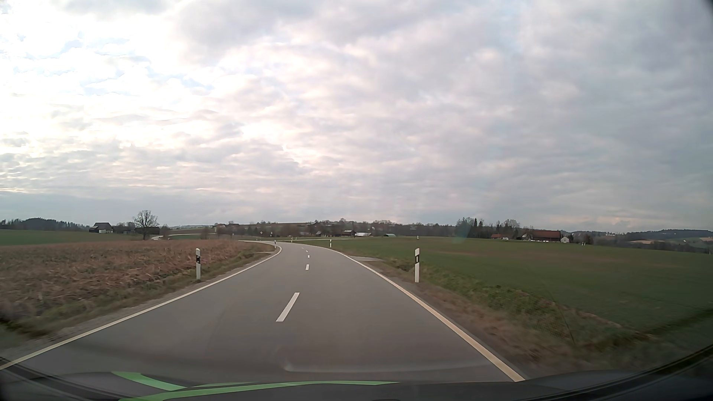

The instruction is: Follow the waypoints while adhering to traffic rules and regulations

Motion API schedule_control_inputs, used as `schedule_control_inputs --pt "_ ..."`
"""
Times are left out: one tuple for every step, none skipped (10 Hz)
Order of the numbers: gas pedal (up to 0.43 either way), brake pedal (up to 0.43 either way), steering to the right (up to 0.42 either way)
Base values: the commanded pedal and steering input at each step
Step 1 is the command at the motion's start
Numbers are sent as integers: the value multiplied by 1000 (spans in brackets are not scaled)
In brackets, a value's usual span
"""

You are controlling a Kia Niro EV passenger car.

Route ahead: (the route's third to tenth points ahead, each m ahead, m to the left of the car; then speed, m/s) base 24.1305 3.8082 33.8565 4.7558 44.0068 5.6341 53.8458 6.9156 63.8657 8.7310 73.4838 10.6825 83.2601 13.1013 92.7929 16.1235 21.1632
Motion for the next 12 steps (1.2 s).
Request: schedule_control_inputs --pt "169 0 -18" --pt "169 0 -18" --pt "169 0 -19" --pt "169 0 -19" --pt "169 0 -19" --pt "169 0 -20" --pt "169 0 -20" --pt "169 0 -20" --pt "169 0 -20" --pt "169 0 -20" --pt "169 0 -20" --pt "169 0 -20"
